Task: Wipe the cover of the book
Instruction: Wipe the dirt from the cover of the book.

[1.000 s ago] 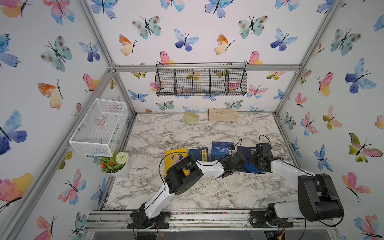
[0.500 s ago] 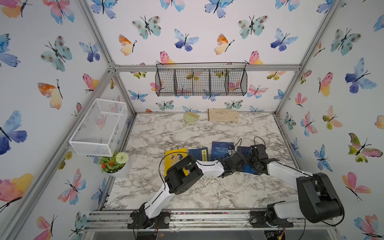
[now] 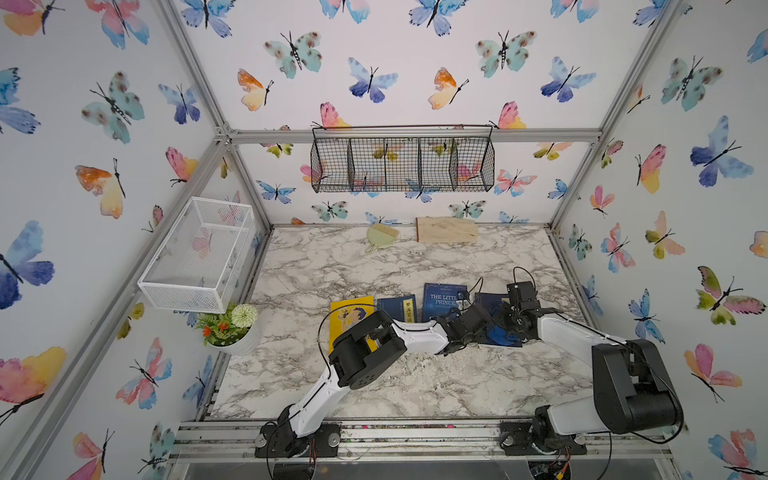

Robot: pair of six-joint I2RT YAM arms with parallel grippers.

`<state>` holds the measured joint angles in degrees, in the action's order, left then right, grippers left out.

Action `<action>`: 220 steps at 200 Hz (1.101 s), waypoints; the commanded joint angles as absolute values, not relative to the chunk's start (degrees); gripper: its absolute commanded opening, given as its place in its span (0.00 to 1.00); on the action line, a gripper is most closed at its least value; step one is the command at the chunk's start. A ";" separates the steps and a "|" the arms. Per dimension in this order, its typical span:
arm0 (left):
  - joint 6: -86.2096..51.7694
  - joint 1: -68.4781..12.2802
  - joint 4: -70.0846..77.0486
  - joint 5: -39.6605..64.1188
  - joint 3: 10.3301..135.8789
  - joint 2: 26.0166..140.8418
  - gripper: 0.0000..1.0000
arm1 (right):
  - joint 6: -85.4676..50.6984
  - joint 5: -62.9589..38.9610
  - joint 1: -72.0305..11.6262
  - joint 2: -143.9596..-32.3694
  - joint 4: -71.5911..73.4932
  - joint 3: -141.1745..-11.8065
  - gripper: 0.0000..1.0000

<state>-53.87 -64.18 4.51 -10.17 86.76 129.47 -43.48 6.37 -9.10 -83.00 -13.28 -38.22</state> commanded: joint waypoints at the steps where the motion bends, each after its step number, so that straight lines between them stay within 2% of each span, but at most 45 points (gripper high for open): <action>1: -53.53 -63.92 -2.10 -9.39 84.21 130.61 0.14 | -40.72 10.63 -7.48 -84.96 -25.23 -37.42 0.03; 51: -53.44 -63.90 -1.65 -9.17 83.64 130.25 0.14 | -39.37 0.18 -7.58 -87.19 -18.93 -41.90 0.03; 98: -54.46 -63.79 -0.34 -8.16 82.20 129.71 0.14 | -37.58 2.68 -7.56 -102.33 -21.44 -55.09 0.01; 121: -54.72 -63.64 0.86 -8.18 80.51 128.73 0.14 | -37.65 1.69 -7.56 -105.77 -22.76 -58.13 0.01; 169: -54.23 -63.74 0.97 -7.67 81.32 128.84 0.14 | -39.87 0.22 -8.30 -94.46 -21.48 -46.74 0.01; 198: -54.10 -63.79 1.11 -7.17 82.20 129.45 0.14 | -41.65 -4.08 -8.79 -85.94 -19.99 -36.75 0.01; 220: -54.12 -63.79 1.20 -7.12 82.43 129.67 0.14 | -42.12 -3.87 -8.79 -83.72 -18.72 -34.40 0.01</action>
